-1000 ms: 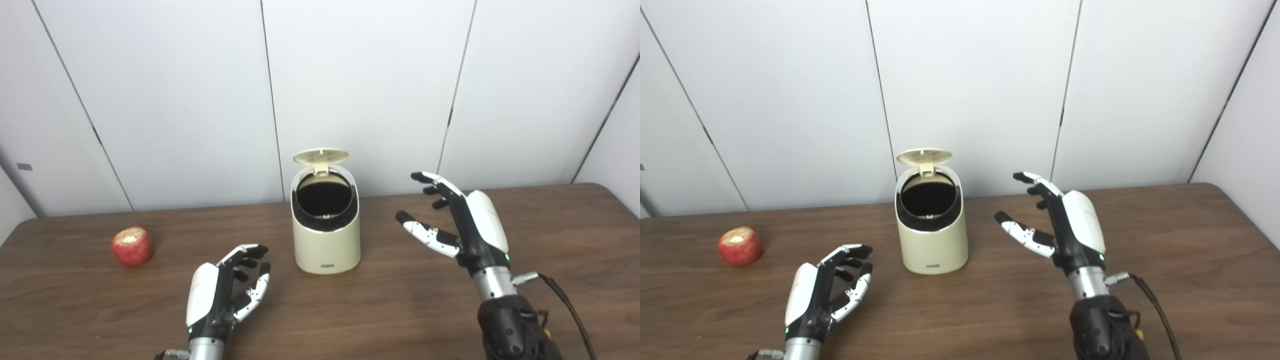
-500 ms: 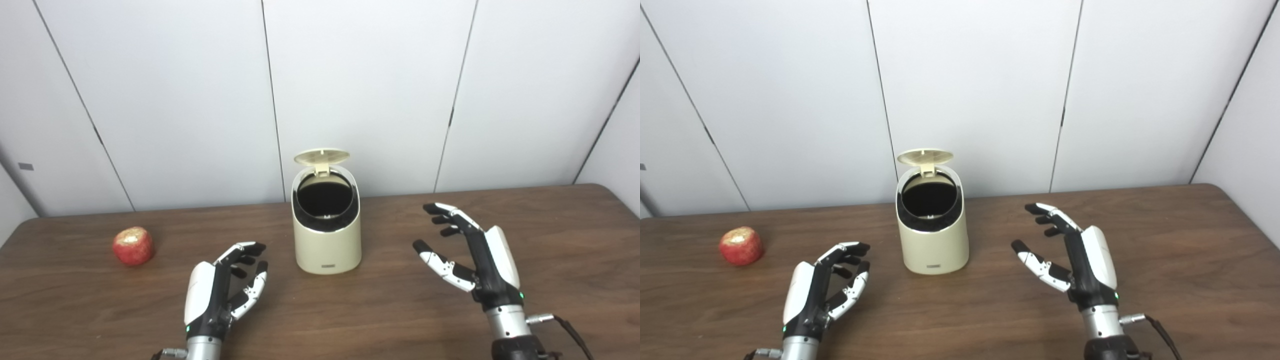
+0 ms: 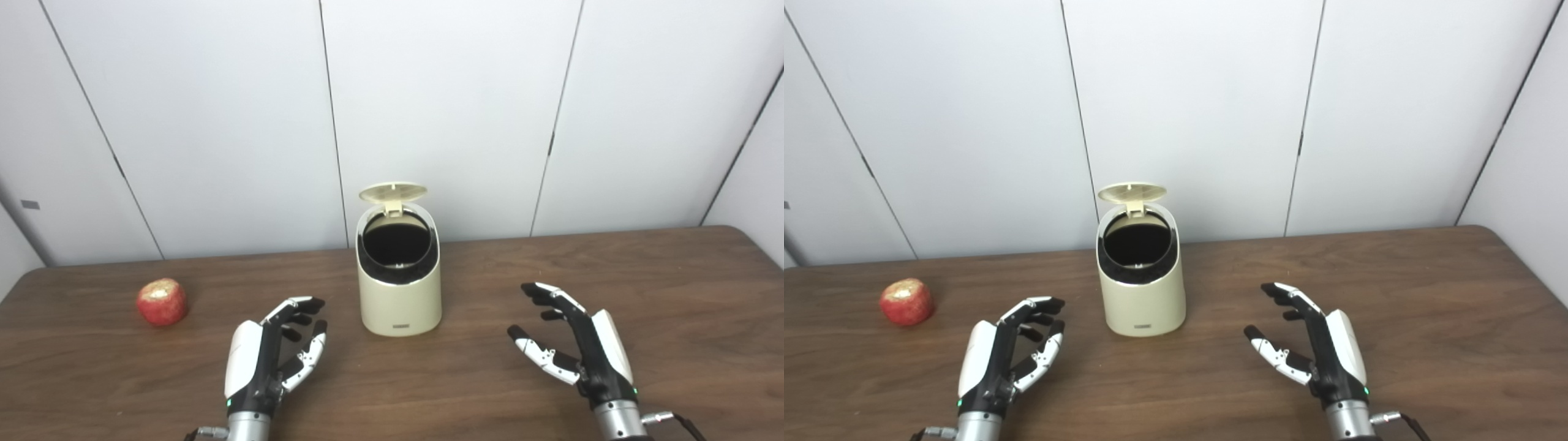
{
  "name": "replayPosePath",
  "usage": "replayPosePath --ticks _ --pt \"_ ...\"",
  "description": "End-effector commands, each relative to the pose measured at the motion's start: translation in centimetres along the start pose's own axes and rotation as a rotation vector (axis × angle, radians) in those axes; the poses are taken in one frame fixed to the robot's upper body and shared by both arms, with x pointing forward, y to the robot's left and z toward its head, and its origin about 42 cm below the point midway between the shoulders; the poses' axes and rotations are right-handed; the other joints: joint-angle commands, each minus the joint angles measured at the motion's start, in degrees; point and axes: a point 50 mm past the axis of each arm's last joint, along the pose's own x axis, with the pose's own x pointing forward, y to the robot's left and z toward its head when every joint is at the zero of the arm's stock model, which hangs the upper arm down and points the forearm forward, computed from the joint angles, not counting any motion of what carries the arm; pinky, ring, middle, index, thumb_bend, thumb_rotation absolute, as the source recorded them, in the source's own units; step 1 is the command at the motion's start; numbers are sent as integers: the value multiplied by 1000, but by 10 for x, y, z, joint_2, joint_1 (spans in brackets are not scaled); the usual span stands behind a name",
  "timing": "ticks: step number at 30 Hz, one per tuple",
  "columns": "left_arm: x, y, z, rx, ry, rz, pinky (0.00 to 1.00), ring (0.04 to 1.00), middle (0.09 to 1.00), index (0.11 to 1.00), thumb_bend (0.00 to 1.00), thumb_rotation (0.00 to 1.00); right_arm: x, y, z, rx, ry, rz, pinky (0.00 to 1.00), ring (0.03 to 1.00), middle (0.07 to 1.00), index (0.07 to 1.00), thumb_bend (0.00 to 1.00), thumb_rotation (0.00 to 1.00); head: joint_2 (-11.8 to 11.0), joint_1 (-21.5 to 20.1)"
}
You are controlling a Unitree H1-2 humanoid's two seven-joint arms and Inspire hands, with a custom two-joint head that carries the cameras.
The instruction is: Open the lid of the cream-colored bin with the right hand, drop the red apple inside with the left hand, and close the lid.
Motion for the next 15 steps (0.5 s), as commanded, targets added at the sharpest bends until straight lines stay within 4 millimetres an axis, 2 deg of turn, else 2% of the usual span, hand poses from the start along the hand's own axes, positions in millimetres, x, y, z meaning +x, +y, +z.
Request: replayPosePath --ticks 1,3,5,6,10,11,15 --pt "-2 9 -7 29 -8 26 525 646 688 694 290 331 10 -2 9 17 -33 -35 642 747 765 751 265 359 0 0" --pt "1 13 -2 43 -16 43 519 639 686 694 338 250 10 -2 8 14 -8 -34 628 742 762 753 265 373 0 1" --pt "5 19 5 87 -44 69 534 645 686 687 470 150 9 -2 7 13 4 -33 627 743 764 757 264 387 -1 6" --pt "8 25 9 136 -66 71 541 652 692 690 542 133 9 -2 7 14 6 -34 620 740 762 757 264 375 -1 6" --pt "17 47 25 352 -58 39 619 767 797 808 893 275 8 -2 4 4 12 -31 645 756 771 756 265 320 -7 16" --pt "19 56 28 410 -57 48 660 809 826 847 957 349 7 -2 3 -2 16 -27 649 761 775 758 263 334 -7 20" --pt "22 81 37 517 -56 105 753 845 845 880 1000 411 5 -4 2 -5 24 -21 639 759 778 763 259 303 -7 26"
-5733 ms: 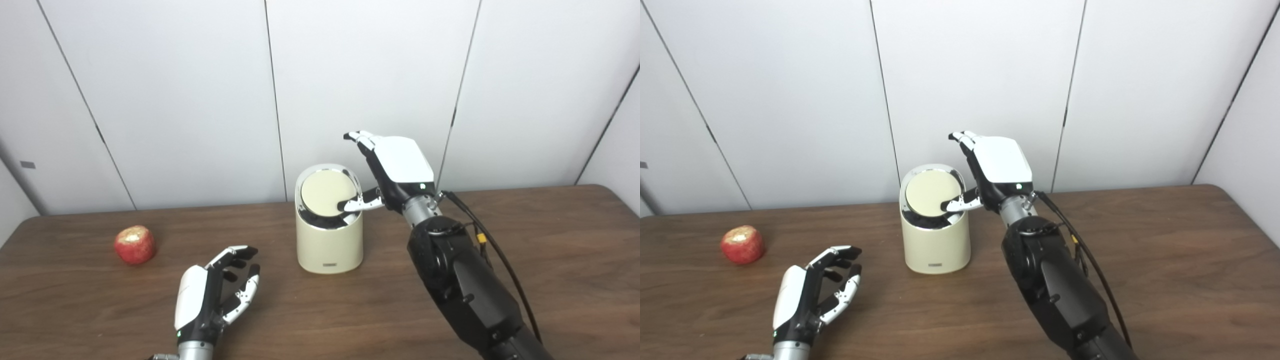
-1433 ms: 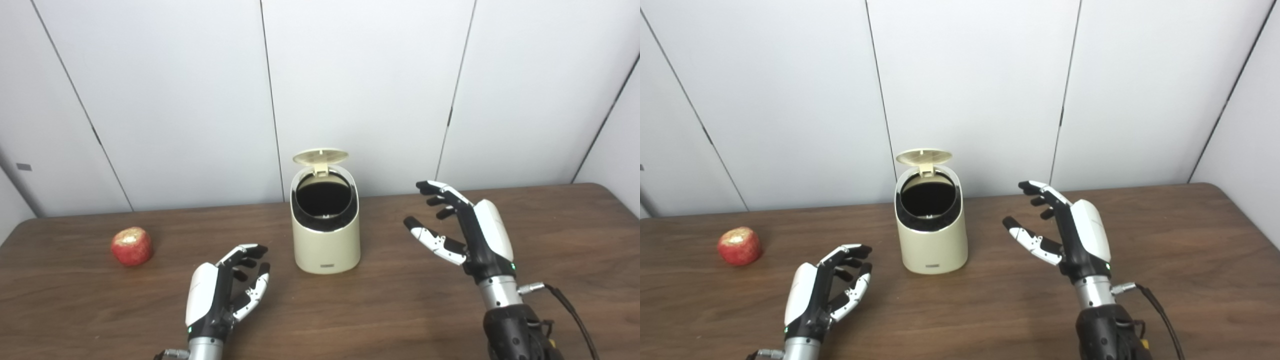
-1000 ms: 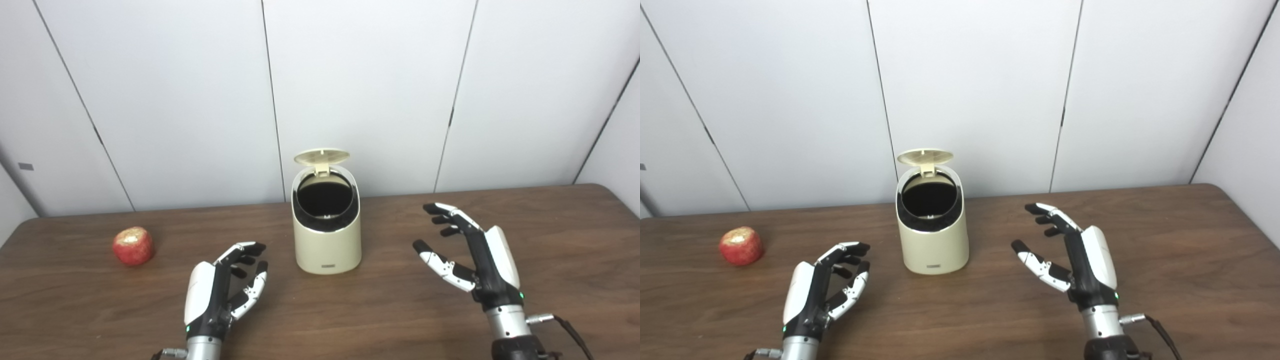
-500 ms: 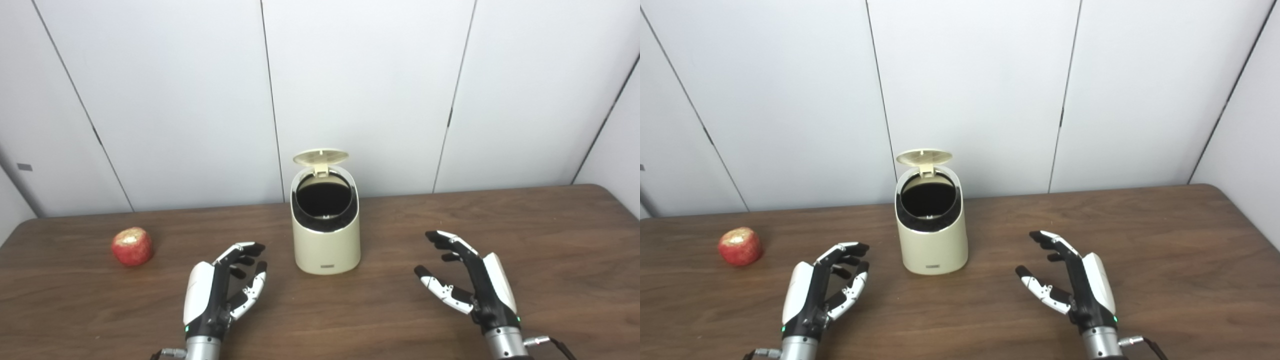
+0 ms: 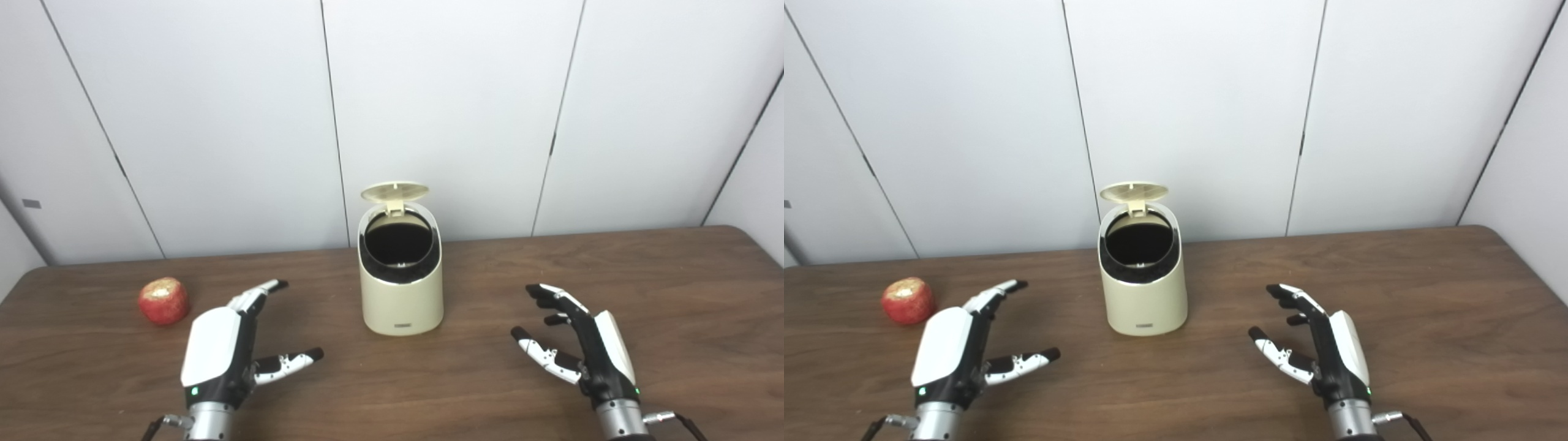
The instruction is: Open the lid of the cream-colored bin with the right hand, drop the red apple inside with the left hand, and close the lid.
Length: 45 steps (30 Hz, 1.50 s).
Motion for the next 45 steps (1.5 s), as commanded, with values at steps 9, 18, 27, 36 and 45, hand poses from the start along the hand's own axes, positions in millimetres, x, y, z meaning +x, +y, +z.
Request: replayPosePath --ticks 9,18,27,36,45 --pt "28 87 -28 183 40 302 626 796 828 843 1000 422 2 -5 8 -19 -7 -23 637 753 772 757 267 344 0 17" --pt "33 129 -70 209 177 393 633 845 889 899 1000 354 3 -12 0 -48 -16 -28 632 741 762 749 263 231 -9 60" --pt "32 118 -79 165 324 358 602 770 833 837 1000 332 7 -34 -18 -57 -8 -39 436 595 670 744 262 71 -21 160" --pt "38 98 -78 41 403 325 601 765 836 849 1000 381 12 -56 -22 -16 -5 -43 428 585 659 725 236 131 -26 250" --pt "48 82 -81 3 457 279 657 800 849 870 1000 410 19 -64 -29 -87 -81 -22 338 541 642 648 220 598 -37 302"
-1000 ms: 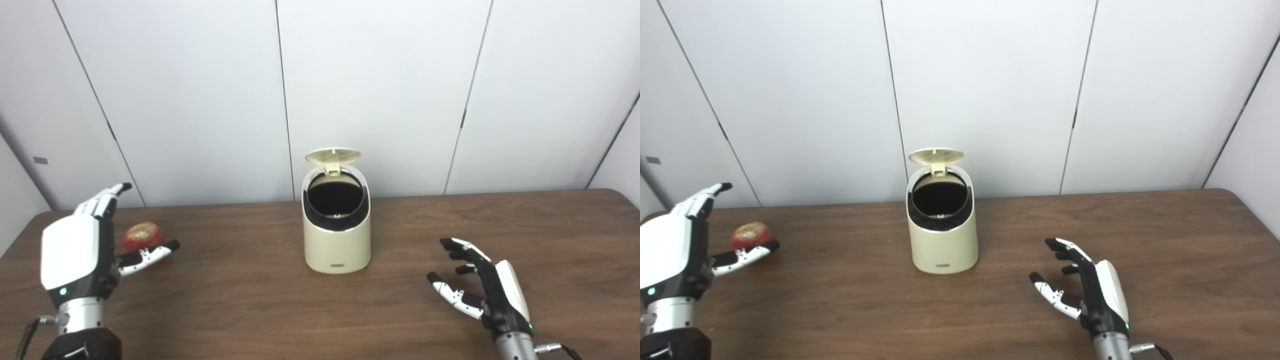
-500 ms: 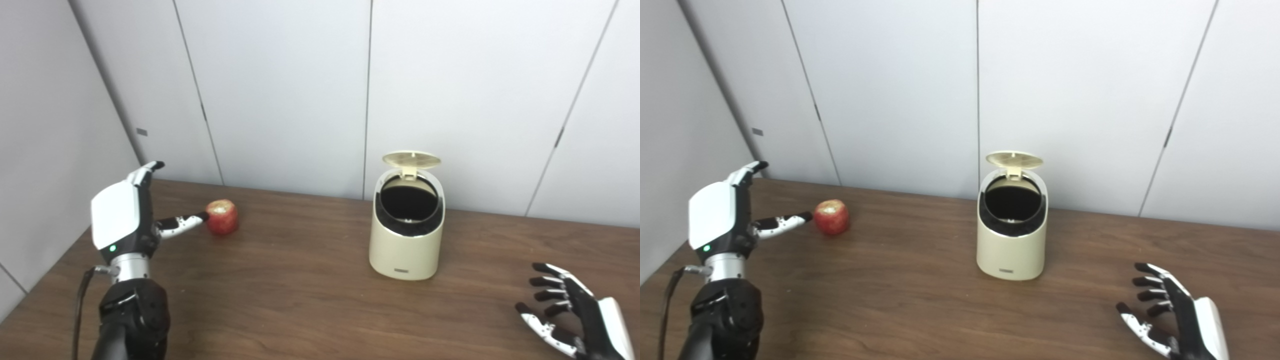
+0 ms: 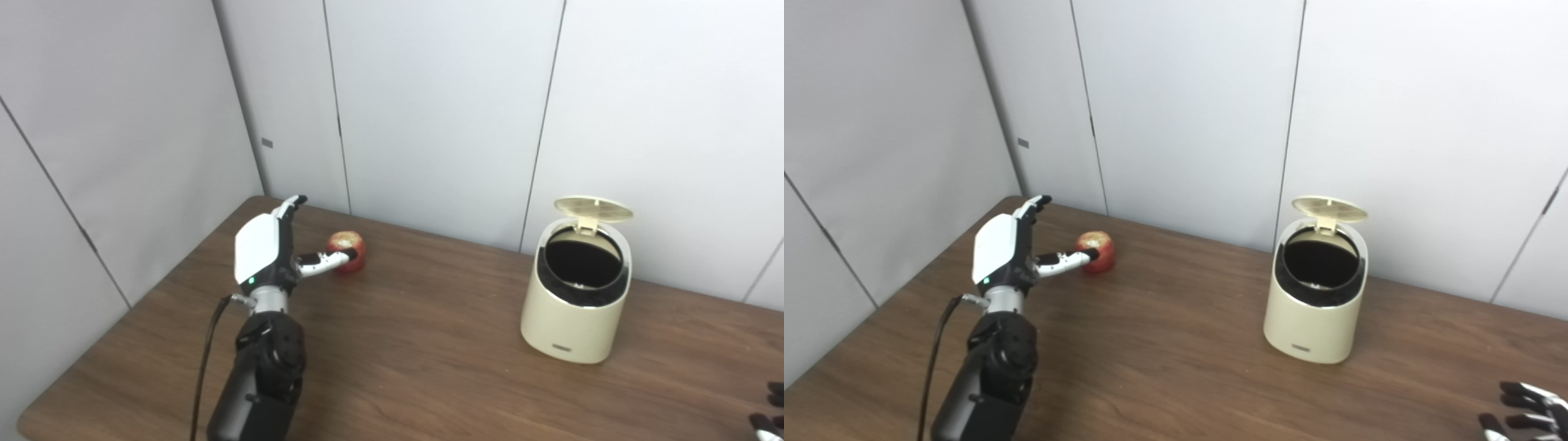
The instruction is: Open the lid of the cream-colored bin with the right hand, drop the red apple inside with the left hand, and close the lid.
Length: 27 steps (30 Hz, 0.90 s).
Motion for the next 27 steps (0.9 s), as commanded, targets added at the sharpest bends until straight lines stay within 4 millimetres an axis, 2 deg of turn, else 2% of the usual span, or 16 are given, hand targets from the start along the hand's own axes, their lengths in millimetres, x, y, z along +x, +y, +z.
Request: replayPosePath --ticks 1,4,8,13,16,21,23,26,27 --pt "17 8 9 11 -24 59 659 799 848 870 1000 418 14 -11 8 -25 -94 -38 323 527 634 644 242 650 -2 3" --pt "23 5 6 -22 24 34 682 822 869 888 1000 396 15 -12 7 -36 -92 -31 314 534 632 643 300 748 -4 4" --pt "33 2 -1 -60 93 6 706 848 889 895 1000 377 15 -11 6 -43 -96 -28 299 523 631 638 340 793 -8 1" --pt "44 -2 -4 -46 114 -2 723 868 894 898 1000 373 16 -7 4 -48 -101 -29 246 454 611 631 384 853 -17 -2" --pt "50 -5 -3 -41 124 -1 679 841 884 898 1000 349 16 -5 4 -46 -100 -29 247 466 607 625 416 881 -18 -5" --pt "62 -5 -1 -57 142 -33 702 862 906 920 1000 345 14 -3 10 -35 -93 -30 238 458 597 613 468 922 -22 -10" --pt "67 -3 2 -59 135 -47 683 850 894 918 1000 338 13 -2 11 -35 -90 -29 228 449 594 611 471 929 -23 -12" --pt "73 -3 5 -50 123 -71 551 723 795 802 1000 361 12 -1 11 -36 -90 -27 215 430 585 610 492 946 -24 -15" --pt "74 -3 6 -51 123 -78 540 716 788 788 1000 371 12 -1 11 -34 -92 -27 223 445 587 608 504 948 -24 -15"
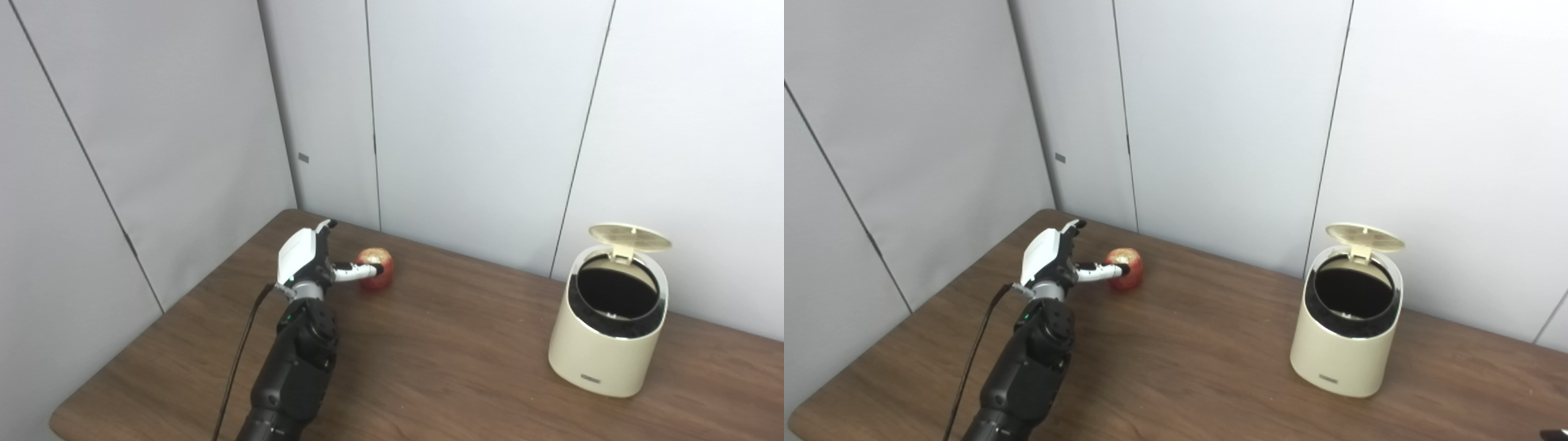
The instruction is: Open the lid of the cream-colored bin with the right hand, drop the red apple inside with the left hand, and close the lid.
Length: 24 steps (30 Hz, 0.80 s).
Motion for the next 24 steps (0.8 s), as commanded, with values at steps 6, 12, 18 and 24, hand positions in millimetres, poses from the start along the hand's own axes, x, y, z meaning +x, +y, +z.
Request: replayPosePath --ticks 6,12,18,24 --pt "17 14 30 -16 -44 -42 555 776 873 873 1000 404 4 1 12 5 -47 -22 213 451 585 599 564 971 -2 -8" --pt "21 11 39 5 -69 -160 545 785 845 871 1000 412 4 3 13 5 -54 -25 195 442 581 597 609 998 -3 -13" --pt "20 6 44 39 -75 -236 538 763 819 894 1000 399 3 3 13 16 -52 -25 192 445 585 595 597 989 -2 -18" --pt "20 0 48 68 -70 -247 589 814 876 893 1000 370 1 3 15 7 -50 -23 193 453 595 601 591 995 0 -21"
